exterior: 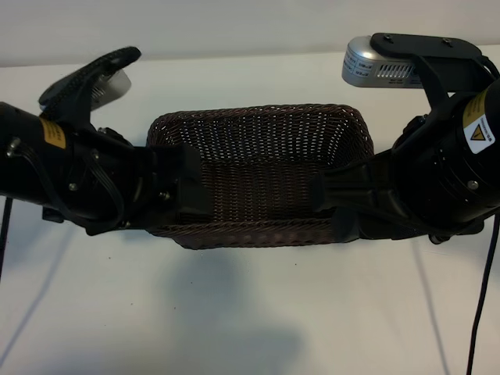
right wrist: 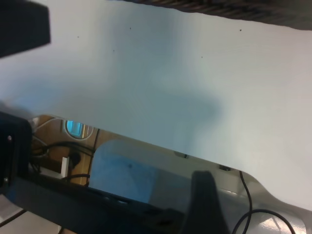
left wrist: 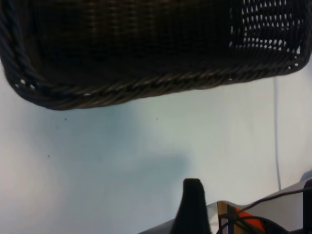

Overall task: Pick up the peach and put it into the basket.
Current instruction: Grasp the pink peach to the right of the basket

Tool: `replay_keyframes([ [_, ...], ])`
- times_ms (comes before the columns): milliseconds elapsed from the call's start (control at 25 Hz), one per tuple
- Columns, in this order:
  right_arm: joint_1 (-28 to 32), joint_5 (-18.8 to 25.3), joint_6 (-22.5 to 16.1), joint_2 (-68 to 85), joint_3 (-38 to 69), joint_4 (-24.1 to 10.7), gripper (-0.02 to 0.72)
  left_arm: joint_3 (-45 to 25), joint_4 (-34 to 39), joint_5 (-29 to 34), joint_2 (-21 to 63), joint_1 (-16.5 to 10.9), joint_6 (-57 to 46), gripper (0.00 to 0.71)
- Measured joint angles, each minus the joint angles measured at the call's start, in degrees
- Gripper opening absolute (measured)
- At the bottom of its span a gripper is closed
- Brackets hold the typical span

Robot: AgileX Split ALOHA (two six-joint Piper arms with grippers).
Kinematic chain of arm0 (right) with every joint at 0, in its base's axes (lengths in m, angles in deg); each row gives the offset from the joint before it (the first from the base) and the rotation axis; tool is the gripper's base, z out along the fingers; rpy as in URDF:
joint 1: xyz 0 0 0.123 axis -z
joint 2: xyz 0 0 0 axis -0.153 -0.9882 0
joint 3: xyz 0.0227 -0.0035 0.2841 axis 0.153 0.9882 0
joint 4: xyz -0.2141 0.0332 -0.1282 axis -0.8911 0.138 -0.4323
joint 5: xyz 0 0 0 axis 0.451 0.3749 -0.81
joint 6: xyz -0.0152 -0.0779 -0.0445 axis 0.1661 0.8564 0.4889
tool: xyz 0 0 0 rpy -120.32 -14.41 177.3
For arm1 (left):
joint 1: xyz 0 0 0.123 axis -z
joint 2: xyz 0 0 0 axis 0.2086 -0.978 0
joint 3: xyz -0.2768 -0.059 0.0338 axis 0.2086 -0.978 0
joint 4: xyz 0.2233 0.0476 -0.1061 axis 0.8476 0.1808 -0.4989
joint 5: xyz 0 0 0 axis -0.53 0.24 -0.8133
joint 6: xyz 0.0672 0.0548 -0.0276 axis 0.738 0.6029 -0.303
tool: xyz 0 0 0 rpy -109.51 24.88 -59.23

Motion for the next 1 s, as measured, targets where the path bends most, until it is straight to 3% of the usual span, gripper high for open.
replay_keyframes([
  [400, 0.00, 0.00, -0.06, 0.00, 0.00, 0.00, 0.507, 0.00, -1.94, -0.17, 4.81, 0.11, 0.89, 0.564],
  [1000, 0.00, 0.00, -0.05, 0.00, 0.00, 0.00, 0.507, -0.05, 0.82, 1.23, 4.93, 0.11, -0.45, 0.564],
])
